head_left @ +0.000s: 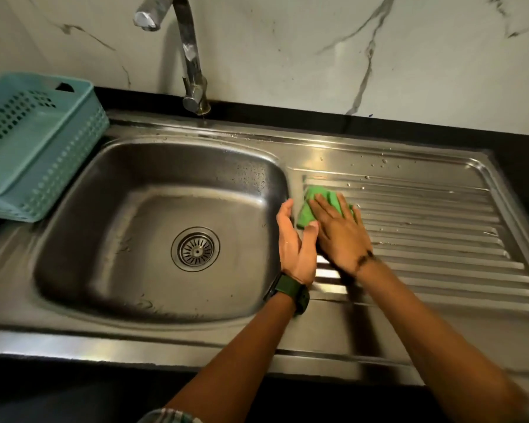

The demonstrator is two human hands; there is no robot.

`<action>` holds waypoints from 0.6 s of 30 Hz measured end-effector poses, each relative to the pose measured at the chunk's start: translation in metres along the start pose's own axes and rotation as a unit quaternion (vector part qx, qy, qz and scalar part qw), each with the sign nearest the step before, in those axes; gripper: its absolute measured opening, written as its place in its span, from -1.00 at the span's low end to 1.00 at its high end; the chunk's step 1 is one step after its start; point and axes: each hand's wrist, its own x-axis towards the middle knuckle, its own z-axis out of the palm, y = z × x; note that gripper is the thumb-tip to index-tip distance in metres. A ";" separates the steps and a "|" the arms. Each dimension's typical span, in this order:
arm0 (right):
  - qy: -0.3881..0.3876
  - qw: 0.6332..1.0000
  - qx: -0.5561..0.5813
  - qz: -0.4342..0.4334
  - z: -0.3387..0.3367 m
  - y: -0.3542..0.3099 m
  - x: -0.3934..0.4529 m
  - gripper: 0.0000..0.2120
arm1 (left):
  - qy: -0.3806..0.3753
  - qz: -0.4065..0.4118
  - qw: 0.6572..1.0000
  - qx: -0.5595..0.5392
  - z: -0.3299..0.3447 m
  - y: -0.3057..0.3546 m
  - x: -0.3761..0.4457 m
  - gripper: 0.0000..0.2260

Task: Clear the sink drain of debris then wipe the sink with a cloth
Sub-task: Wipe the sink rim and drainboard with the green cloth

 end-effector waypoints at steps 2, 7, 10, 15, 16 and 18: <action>0.000 1.000 -0.007 0.012 0.006 0.005 -0.042 -0.53 | -0.009 -0.004 1.000 0.006 0.002 -0.002 0.000 -0.45; -0.013 0.999 -0.031 0.022 0.012 0.005 -0.052 -0.52 | -0.023 0.009 0.999 0.028 0.005 -0.004 -0.001 -0.49; -0.007 0.998 -0.063 0.003 0.011 0.002 -0.026 -0.49 | -0.036 0.021 0.998 0.043 0.007 -0.003 -0.003 -0.44; -0.002 1.000 -0.025 0.003 0.005 -0.010 0.044 -0.50 | -0.048 0.037 0.996 0.060 0.011 -0.003 -0.001 -0.41; 0.000 1.000 -0.019 0.014 0.002 -0.012 0.055 -0.49 | -0.047 0.041 0.996 0.062 0.011 -0.002 -0.002 -0.42; -0.001 0.999 -0.017 0.033 -0.001 -0.016 0.068 -0.48 | -0.044 0.049 0.996 0.062 0.011 -0.003 0.000 -0.46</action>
